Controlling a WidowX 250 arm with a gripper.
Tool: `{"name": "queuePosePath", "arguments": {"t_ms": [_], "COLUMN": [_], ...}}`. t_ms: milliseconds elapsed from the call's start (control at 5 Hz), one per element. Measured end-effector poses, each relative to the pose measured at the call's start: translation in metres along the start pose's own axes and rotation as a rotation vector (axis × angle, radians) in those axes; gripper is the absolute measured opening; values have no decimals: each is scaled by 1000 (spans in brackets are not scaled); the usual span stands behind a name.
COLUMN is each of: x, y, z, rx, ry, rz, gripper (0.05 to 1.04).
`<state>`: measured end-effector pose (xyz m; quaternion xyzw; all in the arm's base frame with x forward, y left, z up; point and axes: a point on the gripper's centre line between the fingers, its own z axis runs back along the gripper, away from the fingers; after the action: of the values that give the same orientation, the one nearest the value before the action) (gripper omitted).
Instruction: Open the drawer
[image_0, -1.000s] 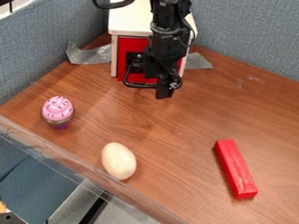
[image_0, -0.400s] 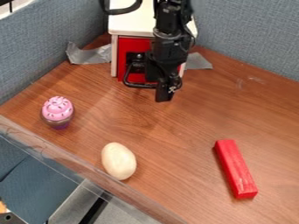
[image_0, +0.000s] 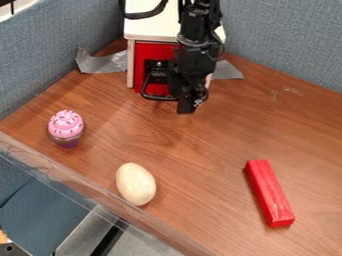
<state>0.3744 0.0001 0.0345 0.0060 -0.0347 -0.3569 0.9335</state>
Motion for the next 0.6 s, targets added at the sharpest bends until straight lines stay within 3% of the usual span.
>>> {"name": "queuePosePath", "arguments": {"t_ms": [200, 400, 600], "x": [2, 3, 4], "y": [-3, -5, -6], "z": [0, 0, 0], "rx": [-8, -8, -10], "ry": [-3, -3, -2], "rz": [-1, -16, -24], "gripper": [352, 209, 190]}}
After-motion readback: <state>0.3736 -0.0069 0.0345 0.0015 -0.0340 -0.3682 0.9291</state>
